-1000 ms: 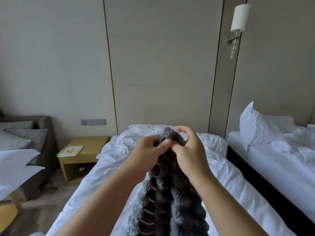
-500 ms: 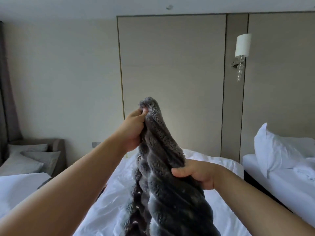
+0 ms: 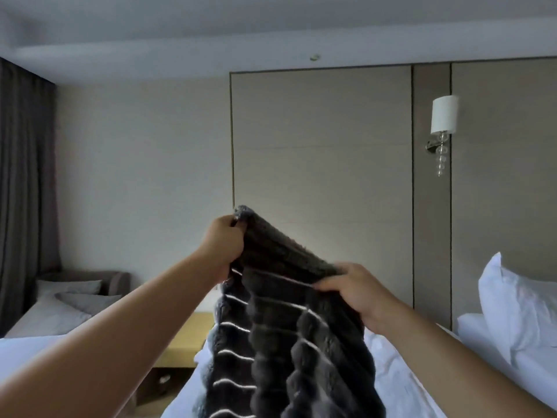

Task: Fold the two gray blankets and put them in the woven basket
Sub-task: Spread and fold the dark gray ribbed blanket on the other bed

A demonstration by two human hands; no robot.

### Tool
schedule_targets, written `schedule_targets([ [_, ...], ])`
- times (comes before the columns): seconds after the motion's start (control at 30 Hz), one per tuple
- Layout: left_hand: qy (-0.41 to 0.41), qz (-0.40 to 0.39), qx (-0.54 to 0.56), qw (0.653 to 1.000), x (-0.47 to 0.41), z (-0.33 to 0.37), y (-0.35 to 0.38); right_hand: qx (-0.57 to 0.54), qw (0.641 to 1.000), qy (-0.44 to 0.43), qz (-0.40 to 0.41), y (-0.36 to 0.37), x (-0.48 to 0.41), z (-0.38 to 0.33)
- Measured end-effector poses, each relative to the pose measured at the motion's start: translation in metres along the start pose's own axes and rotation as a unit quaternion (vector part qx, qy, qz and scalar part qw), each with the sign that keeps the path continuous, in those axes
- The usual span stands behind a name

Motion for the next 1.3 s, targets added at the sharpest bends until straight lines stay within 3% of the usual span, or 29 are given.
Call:
schedule_targets([
  [0.07, -0.021, 0.012, 0.039, 0.999, -0.002, -0.006, 0.002, 0.125, 0.965, -0.11, 0.204, -0.039, 0.008, -0.037],
  [0.1, -0.031, 0.013, 0.066, 0.997, -0.002, -0.008, 0.006, 0.157, 0.943, -0.168, 0.239, -0.042, 0.016, -0.055],
  [0.13, -0.04, 0.011, 0.099, 0.994, -0.001, -0.009, 0.011, 0.151, 0.943, -0.212, 0.205, -0.033, 0.02, -0.065],
  [0.17, -0.05, 0.004, 0.13, 0.99, -0.001, -0.011, 0.016, 0.108, 0.96, -0.23, 0.113, -0.015, 0.022, -0.068],
  [0.23, -0.072, -0.033, 0.18, 0.981, 0.002, -0.016, 0.026, 0.004, 0.976, -0.188, -0.105, 0.028, 0.028, -0.056],
  [0.27, -0.08, -0.061, 0.197, 0.975, 0.004, -0.018, 0.031, -0.028, 0.976, -0.153, -0.155, 0.039, 0.029, -0.046],
  [0.37, -0.094, -0.134, 0.236, 0.958, 0.013, -0.024, 0.039, -0.116, 0.984, -0.062, -0.117, 0.04, 0.023, -0.015],
  [0.47, -0.109, -0.171, 0.271, 0.941, 0.023, -0.024, 0.04, -0.01, 0.996, -0.038, -0.081, 0.043, 0.02, 0.011],
  [0.67, -0.144, -0.254, 0.255, 0.922, 0.053, -0.029, 0.047, -0.059, 0.955, 0.001, -0.289, 0.098, 0.048, 0.038],
  [0.87, -0.184, -0.339, 0.236, 0.892, 0.083, -0.031, 0.052, -0.109, 0.951, -0.022, -0.288, 0.107, 0.058, 0.038],
  [0.97, -0.182, -0.264, 0.219, 0.921, 0.071, -0.04, 0.04, -0.088, 0.972, -0.006, -0.217, 0.093, 0.056, 0.043],
  [1.1, -0.101, -0.056, 0.082, 0.99, 0.038, -0.054, 0.001, -0.001, 0.998, 0.014, 0.056, 0.026, 0.047, 0.048],
  [1.23, -0.077, 0.086, 0.057, 0.992, 0.027, -0.06, -0.022, 0.016, 0.969, -0.01, 0.248, -0.031, 0.057, 0.042],
  [1.3, -0.088, 0.124, 0.081, 0.985, 0.024, -0.061, -0.029, 0.064, 0.962, -0.031, 0.262, -0.044, 0.061, 0.032],
])
Point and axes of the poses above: each hand's wrist, its own x-axis away from the middle knuckle, its own y-axis out of the palm, z = x × y, the point moved 10 cm from there along -x, towards the middle knuckle, and after that the axes turned 14 degrees about x, right-handed, at the moved point
